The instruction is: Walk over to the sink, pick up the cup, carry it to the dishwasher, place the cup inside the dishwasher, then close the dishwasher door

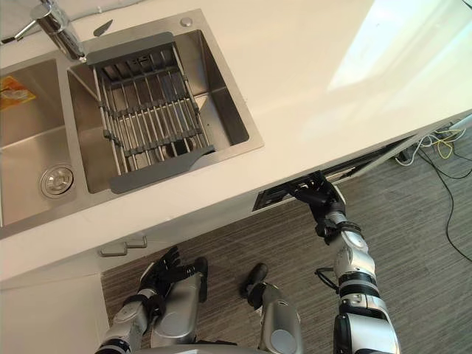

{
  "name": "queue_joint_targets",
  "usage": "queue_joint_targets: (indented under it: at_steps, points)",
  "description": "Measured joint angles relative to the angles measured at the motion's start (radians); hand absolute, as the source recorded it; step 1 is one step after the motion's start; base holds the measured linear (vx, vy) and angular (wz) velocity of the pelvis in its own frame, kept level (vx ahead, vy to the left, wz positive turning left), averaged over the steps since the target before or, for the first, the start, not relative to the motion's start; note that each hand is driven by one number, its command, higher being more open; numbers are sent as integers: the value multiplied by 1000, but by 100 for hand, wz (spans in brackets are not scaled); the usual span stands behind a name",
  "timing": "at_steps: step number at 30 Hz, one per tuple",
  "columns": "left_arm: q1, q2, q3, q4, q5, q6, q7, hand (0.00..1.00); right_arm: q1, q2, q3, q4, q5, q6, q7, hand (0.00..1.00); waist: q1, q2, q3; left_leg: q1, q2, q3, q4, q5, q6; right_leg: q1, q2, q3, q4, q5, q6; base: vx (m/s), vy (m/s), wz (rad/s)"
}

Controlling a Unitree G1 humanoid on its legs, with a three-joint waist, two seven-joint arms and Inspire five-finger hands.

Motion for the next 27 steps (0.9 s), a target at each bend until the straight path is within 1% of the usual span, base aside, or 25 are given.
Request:
queue_joint_targets:
  at_steps: [2,3,5,7,9,11,12,14,16,18,20,21,24,25,27]
  points:
    - [9,4,0,2,1,0,3,100,49,3,12,-31,1,-1,26,100,-10,-5,-4,29,-6,-1,-31,7,-1,24,3,1,-16,5,6,87,4,1]
    - [21,11,0,3,1,-2,6,100,74,12,12,-36,2,-1,38,100,-21,-13,-14,45,-10,1,-48,10,-1,35,4,5,-30,10,12,95,34,-3]
    - [33,25,0,17,2,-3,8,100,122,23,12,-36,1,-3,36,100,-31,-29,-41,62,-15,9,-70,11,1,47,6,13,-54,20,22,97,56,-8]
    - [48,50,1,32,8,-10,13,100,182,42,12,-29,-1,-4,14,100,-42,-54,-61,97,-18,28,-98,12,2,76,10,33,-92,39,36,93,77,-18]
    - [62,66,1,38,10,-21,13,100,218,59,10,-23,-3,-4,-7,100,-58,-69,-71,114,-24,38,-112,13,5,95,13,42,-125,59,46,55,94,-13]
    - [73,72,1,41,17,-27,13,100,251,71,5,0,-21,-8,-29,100,-63,-76,-85,122,-32,45,-122,14,10,108,13,53,-155,77,53,17,112,-8]
    - [81,72,1,42,19,-29,13,100,272,84,1,15,-52,-10,-50,100,-66,-77,-98,125,-38,49,-129,17,14,114,12,59,-174,90,57,3,113,-5]
    - [92,73,2,43,21,-37,13,100,302,111,-3,33,-103,-17,-76,100,-70,-76,-102,140,-45,51,-143,22,22,133,12,63,-199,106,61,-24,90,-2]
    - [108,74,2,44,21,-46,14,100,337,142,-5,55,-118,-26,-81,100,-76,-76,-121,143,-51,52,-155,27,29,139,12,65,-219,120,64,-41,61,-1]
    - [131,74,4,45,22,-54,21,100,385,191,-15,81,-129,-55,-80,100,-78,-75,-142,157,-57,53,-178,33,38,151,12,67,-236,130,65,-36,35,0]
    - [148,73,5,46,24,-56,23,100,420,214,-17,98,-130,-75,-83,100,-79,-74,-162,171,-63,52,-202,39,40,160,11,68,-246,134,65,-15,13,0]
    - [163,70,20,53,42,-62,23,100,448,235,-24,125,-134,-100,-91,100,-80,-73,-184,189,-70,50,-235,51,36,169,10,68,-255,135,67,0,0,0]
    - [187,56,45,74,48,-66,29,100,485,263,-48,185,-149,-155,-108,100,-80,-70,-220,232,-83,41,-304,74,45,182,9,70,-264,131,75,0,0,0]
    - [195,51,55,77,48,-67,30,100,492,275,-71,209,-149,-185,-116,100,-82,-67,-222,256,-87,35,-336,92,40,194,8,68,-268,127,80,0,0,0]
    - [202,42,71,77,48,-71,30,100,507,288,-96,220,-150,-221,-122,100,-85,-65,-223,280,-91,32,-370,111,38,204,7,64,-270,125,83,8,0,4]
